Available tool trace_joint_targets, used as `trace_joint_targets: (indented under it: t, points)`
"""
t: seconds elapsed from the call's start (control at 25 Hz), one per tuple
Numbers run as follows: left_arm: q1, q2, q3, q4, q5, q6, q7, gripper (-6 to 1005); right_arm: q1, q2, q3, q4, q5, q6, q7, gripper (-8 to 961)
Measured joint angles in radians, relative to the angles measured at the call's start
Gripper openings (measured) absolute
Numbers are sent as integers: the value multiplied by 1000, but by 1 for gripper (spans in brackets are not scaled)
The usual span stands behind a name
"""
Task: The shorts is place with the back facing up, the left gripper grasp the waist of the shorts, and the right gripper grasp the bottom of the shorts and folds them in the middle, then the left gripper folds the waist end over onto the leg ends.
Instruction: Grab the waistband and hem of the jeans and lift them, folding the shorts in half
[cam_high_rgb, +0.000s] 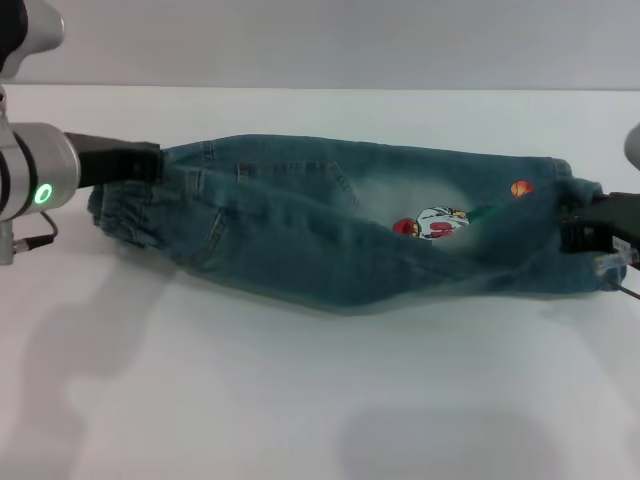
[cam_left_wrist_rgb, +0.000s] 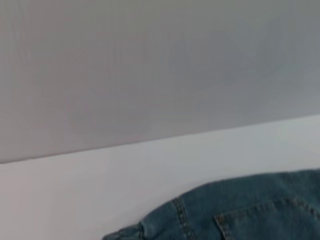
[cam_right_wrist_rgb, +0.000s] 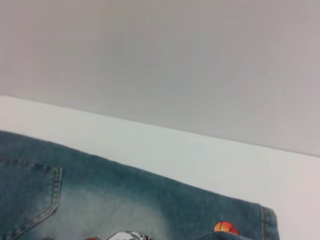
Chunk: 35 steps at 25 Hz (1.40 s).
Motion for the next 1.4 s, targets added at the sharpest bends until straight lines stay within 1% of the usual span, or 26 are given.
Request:
trace_joint_targets:
  t: [0.2, 0.32, 0.36, 0.4, 0.44, 0.48, 0.6, 1.08, 1.24, 1.28, 1.4]
  points:
    - [0, 0, -9, 46, -39, 92, 2, 6, -29, 4, 26, -40, -6, 107, 1, 62]
    - [0, 0, -9, 46, -39, 92, 2, 7, -48, 7, 45, -74, -7, 185, 5, 63]
    - [-11, 1, -16, 79, -50, 152, 2, 7, -54, 8, 51, -87, -7, 211, 6, 64]
    - [-11, 1, -16, 79, -50, 152, 2, 7, -60, 8, 57, -101, -7, 240, 8, 64]
    - [-15, 0, -18, 96, -53, 181, 2, 7, -65, 8, 69, -126, -6, 287, 11, 64]
    - [-19, 0, -19, 120, -58, 222, 1, 7, -65, 8, 69, -126, -6, 287, 11, 64]
    - [-29, 0, -20, 147, -68, 257, -1, 7, -68, 8, 87, -168, 1, 357, 17, 65]
    - [-88, 0, -23, 246, -98, 360, 1, 7, -67, 10, 138, -267, 4, 504, 56, 69]
    - [-94, 0, -23, 253, -99, 365, 1, 7, -55, 10, 148, -303, 6, 561, 72, 70]
    - [-107, 0, -23, 270, -99, 373, 2, 7, -55, 10, 148, -303, 6, 561, 72, 70]
    - [-115, 0, -23, 280, -100, 381, 2, 7, -38, 10, 161, -334, 8, 597, 74, 71]
